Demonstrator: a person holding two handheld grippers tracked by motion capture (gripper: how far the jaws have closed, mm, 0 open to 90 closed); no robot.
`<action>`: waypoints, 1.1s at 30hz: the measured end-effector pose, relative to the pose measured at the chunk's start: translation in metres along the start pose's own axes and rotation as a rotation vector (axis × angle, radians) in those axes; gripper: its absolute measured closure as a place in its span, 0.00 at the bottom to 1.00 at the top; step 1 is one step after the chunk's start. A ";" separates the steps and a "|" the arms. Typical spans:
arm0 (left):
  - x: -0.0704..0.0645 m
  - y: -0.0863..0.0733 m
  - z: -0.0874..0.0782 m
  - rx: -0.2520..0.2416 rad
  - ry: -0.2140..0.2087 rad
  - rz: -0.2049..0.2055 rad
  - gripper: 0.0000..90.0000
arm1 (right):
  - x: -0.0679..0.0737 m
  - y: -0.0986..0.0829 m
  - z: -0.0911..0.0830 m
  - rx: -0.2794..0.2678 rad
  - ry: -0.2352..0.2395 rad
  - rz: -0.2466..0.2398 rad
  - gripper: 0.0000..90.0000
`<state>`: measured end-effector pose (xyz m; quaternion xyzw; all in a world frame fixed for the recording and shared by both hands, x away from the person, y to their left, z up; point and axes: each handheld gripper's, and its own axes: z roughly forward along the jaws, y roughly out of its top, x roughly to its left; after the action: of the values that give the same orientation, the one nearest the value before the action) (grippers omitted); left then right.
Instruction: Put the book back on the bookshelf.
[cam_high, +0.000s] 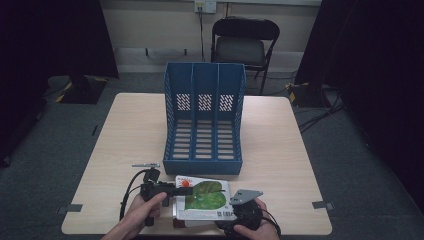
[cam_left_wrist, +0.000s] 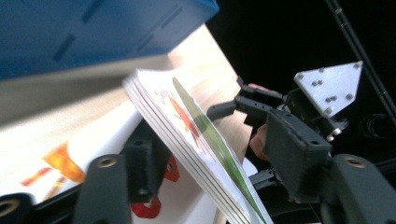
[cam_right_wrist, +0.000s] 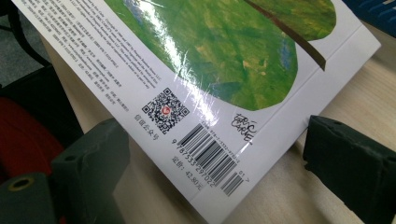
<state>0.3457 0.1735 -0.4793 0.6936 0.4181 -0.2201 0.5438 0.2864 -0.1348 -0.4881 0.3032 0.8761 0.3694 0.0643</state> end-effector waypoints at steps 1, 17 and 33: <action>0.000 -0.001 0.003 0.012 -0.001 -0.001 0.49 | 0.000 0.000 0.000 0.002 -0.001 -0.002 0.07; 0.001 -0.005 0.019 0.125 0.005 0.003 0.54 | 0.004 0.002 0.002 -0.005 0.041 -0.028 0.09; 0.007 -0.004 0.016 0.144 0.017 0.012 0.78 | -0.001 0.002 -0.002 -0.016 0.050 -0.006 0.12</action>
<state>0.3485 0.1605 -0.4916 0.7353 0.4015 -0.2406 0.4902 0.2874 -0.1357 -0.4857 0.2909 0.8753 0.3836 0.0462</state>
